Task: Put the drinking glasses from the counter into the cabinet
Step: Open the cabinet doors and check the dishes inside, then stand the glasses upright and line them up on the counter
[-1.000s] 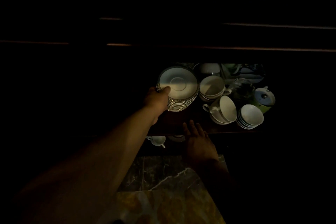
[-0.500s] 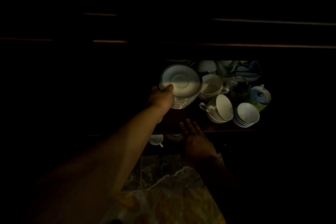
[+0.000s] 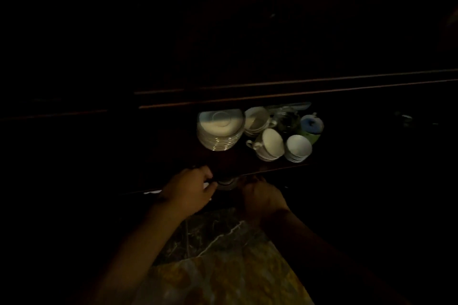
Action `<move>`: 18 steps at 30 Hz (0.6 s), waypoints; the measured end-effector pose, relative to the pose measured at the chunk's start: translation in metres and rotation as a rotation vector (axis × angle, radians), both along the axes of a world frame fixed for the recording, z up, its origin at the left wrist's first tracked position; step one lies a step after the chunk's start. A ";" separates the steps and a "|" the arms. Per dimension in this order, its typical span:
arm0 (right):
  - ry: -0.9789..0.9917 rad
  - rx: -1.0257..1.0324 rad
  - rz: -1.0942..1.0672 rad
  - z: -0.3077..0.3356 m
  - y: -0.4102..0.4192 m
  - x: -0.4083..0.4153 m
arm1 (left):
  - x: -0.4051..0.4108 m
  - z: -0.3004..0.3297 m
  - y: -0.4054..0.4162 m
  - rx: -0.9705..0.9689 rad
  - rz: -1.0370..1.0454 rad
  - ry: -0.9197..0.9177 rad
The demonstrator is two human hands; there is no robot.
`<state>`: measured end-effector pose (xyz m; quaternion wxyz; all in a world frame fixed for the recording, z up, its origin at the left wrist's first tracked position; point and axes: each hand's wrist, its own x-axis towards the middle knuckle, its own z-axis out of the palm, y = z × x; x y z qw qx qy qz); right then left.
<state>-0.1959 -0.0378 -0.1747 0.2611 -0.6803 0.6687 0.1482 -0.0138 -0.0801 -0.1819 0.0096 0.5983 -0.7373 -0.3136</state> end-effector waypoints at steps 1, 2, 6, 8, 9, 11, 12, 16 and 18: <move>-0.007 -0.011 -0.032 0.019 0.014 -0.005 | -0.003 0.013 0.009 -0.022 -0.056 0.008; -0.011 -0.038 -0.081 0.044 0.033 -0.015 | -0.012 0.029 0.018 -0.049 -0.123 0.033; -0.072 -0.194 -0.301 0.135 0.119 -0.046 | -0.048 0.090 0.062 -0.092 -0.347 0.159; -0.066 -0.293 -0.455 0.187 0.178 -0.063 | -0.079 0.134 0.092 -0.065 -0.460 0.259; -0.054 -0.336 -0.497 0.204 0.194 -0.067 | -0.086 0.153 0.101 -0.060 -0.472 0.288; -0.007 -0.426 -0.690 0.249 0.253 -0.086 | -0.122 0.199 0.129 -0.072 -0.602 0.355; 0.018 -0.477 -0.754 0.265 0.276 -0.095 | -0.137 0.221 0.141 -0.072 -0.659 0.386; 0.167 -0.642 -0.988 0.325 0.393 -0.131 | -0.222 0.303 0.217 -0.078 -0.974 0.468; 0.276 -0.706 -1.087 0.345 0.445 -0.143 | -0.263 0.330 0.261 -0.082 -1.091 0.500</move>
